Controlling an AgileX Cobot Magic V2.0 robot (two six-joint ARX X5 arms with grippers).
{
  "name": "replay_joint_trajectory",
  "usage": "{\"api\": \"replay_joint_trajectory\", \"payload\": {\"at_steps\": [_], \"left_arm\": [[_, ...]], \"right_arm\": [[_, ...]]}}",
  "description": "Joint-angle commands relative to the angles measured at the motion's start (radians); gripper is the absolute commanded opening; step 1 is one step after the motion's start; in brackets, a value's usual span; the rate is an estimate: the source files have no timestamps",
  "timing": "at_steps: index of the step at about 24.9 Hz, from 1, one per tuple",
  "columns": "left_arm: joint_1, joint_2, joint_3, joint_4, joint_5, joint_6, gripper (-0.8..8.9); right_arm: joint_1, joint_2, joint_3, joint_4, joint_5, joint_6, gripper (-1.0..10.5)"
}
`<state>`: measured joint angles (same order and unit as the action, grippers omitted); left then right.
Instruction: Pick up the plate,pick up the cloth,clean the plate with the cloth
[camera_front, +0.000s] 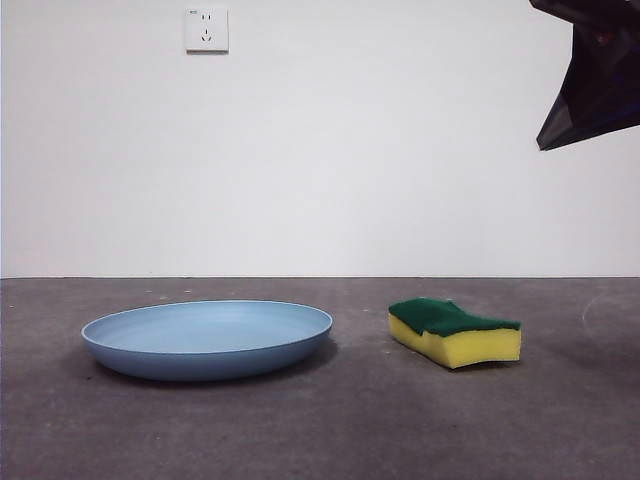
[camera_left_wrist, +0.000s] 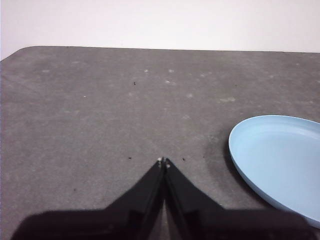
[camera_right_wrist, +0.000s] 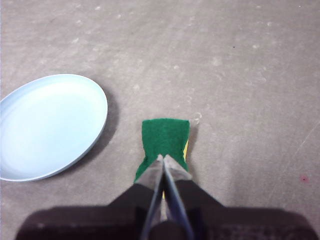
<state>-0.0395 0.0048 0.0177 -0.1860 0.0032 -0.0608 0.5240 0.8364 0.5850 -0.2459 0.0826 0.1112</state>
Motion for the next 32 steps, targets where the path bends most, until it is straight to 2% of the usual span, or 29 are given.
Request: {"api": "replay_joint_trajectory", "payload": {"at_steps": [1, 14, 16, 18, 21, 23, 26, 29, 32], "left_arm": [[0.003, -0.003, -0.013, 0.004, -0.001, 0.003, 0.0], [0.003, -0.003, -0.013, 0.004, -0.001, 0.003, 0.0], [0.003, -0.003, -0.013, 0.004, -0.001, 0.003, 0.0], [0.003, -0.003, -0.013, 0.004, -0.001, 0.003, 0.0], [0.003, -0.003, -0.013, 0.004, -0.001, 0.003, 0.0], [0.003, -0.003, -0.013, 0.003, -0.001, 0.003, 0.0], [0.003, -0.003, -0.013, 0.004, -0.001, 0.003, 0.0], [0.003, -0.003, -0.013, 0.004, -0.001, 0.003, 0.0], [0.003, -0.003, -0.013, 0.003, -0.001, 0.003, 0.0]], "right_arm": [[0.0, 0.0, -0.007, 0.005, 0.003, -0.005, 0.0], [0.001, -0.003, -0.007, 0.004, 0.002, -0.009, 0.0], [-0.015, -0.047, -0.007, -0.024, 0.029, -0.055, 0.0], [-0.068, -0.095, -0.008, -0.051, 0.024, -0.094, 0.0], [-0.206, -0.214, -0.05, -0.052, 0.005, -0.076, 0.0], [-0.308, -0.318, -0.108, -0.047, -0.054, -0.076, 0.0], [-0.434, -0.488, -0.211, -0.046, -0.058, -0.079, 0.0], [-0.502, -0.643, -0.311, -0.039, -0.058, -0.068, 0.0], [-0.518, -0.751, -0.396, 0.002, -0.058, -0.056, 0.0]]}}
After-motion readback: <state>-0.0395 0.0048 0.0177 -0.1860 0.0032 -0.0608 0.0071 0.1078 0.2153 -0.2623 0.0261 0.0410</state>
